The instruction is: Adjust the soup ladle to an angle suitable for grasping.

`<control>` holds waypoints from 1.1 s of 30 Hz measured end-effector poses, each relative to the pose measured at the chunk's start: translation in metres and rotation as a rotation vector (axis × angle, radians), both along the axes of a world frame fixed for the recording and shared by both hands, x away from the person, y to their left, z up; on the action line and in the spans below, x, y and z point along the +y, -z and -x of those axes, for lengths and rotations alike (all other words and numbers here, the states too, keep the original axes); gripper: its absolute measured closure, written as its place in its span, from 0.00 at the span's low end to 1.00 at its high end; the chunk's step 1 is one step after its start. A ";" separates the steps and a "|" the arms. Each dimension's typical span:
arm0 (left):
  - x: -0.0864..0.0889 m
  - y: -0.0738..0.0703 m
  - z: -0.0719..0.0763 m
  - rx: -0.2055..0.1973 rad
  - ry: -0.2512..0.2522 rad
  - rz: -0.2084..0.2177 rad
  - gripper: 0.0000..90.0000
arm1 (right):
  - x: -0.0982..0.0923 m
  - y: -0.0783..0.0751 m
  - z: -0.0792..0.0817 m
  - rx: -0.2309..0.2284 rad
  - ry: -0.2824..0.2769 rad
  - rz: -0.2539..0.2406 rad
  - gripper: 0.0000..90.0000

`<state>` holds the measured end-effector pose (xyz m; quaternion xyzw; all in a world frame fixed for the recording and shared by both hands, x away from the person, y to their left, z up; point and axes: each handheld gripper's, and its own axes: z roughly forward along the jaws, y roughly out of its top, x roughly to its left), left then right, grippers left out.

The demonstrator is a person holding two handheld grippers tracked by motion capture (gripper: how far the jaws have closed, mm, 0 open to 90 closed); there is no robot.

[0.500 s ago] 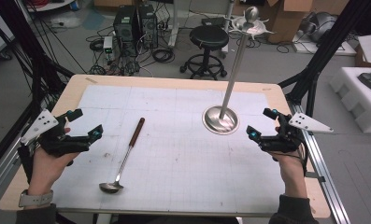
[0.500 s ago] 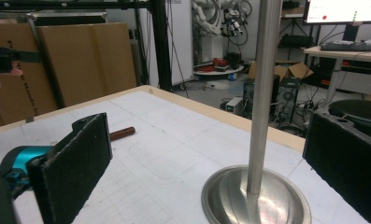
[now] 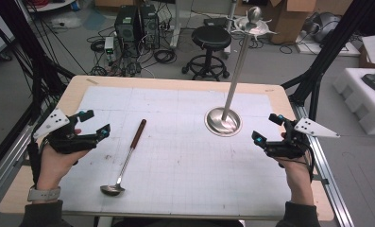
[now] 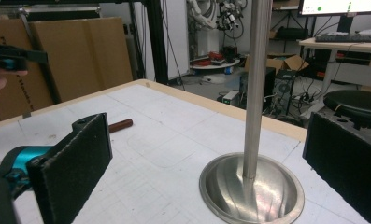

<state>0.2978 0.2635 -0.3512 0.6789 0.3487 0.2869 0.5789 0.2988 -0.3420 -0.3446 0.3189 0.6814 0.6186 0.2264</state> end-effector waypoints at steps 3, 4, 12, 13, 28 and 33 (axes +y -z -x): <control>-0.001 0.001 -0.001 -0.001 -0.003 0.002 0.58 | -0.001 0.003 0.001 0.005 0.004 0.001 0.00; -0.001 0.001 -0.001 -0.002 -0.003 0.002 0.65 | -0.001 0.004 0.001 0.009 0.001 0.003 0.00; 0.000 0.010 -0.007 0.086 0.011 -0.027 1.00 | 0.002 0.005 0.002 0.006 -0.014 0.021 0.00; -0.001 0.011 -0.008 0.088 0.015 -0.033 1.00 | 0.003 0.006 0.001 0.012 -0.016 0.022 0.00; -0.016 0.050 -0.030 0.244 0.070 -0.091 1.00 | 0.007 0.011 -0.002 0.030 -0.036 0.031 0.00; -0.025 0.058 -0.035 0.275 0.086 -0.119 1.00 | 0.008 0.011 -0.003 0.032 -0.031 0.024 0.00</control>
